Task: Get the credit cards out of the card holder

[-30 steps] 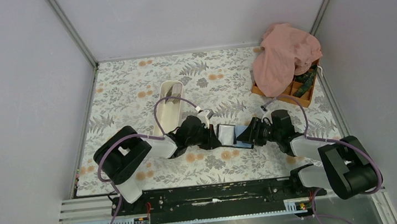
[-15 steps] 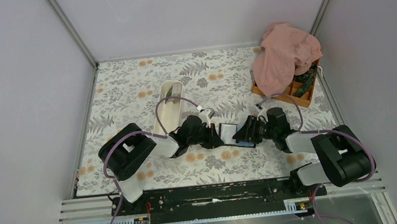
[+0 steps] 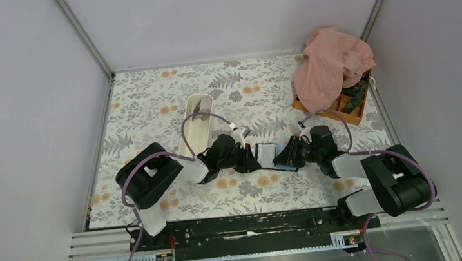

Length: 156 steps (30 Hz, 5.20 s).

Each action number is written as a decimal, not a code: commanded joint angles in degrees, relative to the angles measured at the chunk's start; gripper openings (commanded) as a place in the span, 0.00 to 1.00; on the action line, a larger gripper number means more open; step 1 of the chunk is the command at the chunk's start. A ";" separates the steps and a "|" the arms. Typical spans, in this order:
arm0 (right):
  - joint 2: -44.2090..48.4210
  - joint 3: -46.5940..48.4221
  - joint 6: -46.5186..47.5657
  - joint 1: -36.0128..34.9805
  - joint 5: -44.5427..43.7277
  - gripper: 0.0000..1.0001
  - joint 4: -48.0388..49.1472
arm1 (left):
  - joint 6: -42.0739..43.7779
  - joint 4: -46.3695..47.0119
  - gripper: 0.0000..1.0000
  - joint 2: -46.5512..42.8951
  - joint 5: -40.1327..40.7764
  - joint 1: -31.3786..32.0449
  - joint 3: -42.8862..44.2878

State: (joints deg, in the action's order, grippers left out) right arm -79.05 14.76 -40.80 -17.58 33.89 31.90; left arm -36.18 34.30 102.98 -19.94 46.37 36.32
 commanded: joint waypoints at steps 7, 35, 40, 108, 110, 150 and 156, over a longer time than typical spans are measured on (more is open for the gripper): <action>3.27 0.99 1.44 -0.63 -1.57 0.08 -3.85 | 0.98 -5.91 0.15 3.80 1.31 0.36 -0.52; 10.47 4.17 10.67 0.97 -2.95 0.00 -16.98 | 0.38 -6.04 0.15 2.92 2.11 0.12 6.66; 8.82 3.77 9.67 1.39 -3.11 0.00 -14.93 | -0.10 -5.44 0.14 0.93 1.55 -0.11 6.94; -1.24 3.84 -5.47 6.10 6.13 0.59 9.00 | 4.63 -11.66 0.11 9.77 3.15 1.79 10.31; -2.07 4.20 -5.89 6.03 6.82 0.59 9.92 | 4.50 -11.33 0.11 9.96 3.15 1.80 10.03; -2.46 5.84 -0.86 3.75 5.97 0.55 2.90 | 0.99 -9.41 0.03 13.59 6.19 0.31 8.35; -1.82 5.73 1.66 4.13 4.83 0.55 0.11 | 0.52 -8.81 0.03 13.64 5.34 0.12 8.34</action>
State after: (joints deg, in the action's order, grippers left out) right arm -82.96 20.47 -41.43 -13.82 37.58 31.99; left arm -36.95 35.20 112.33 -16.51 46.44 47.35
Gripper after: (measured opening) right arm 0.549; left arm 0.041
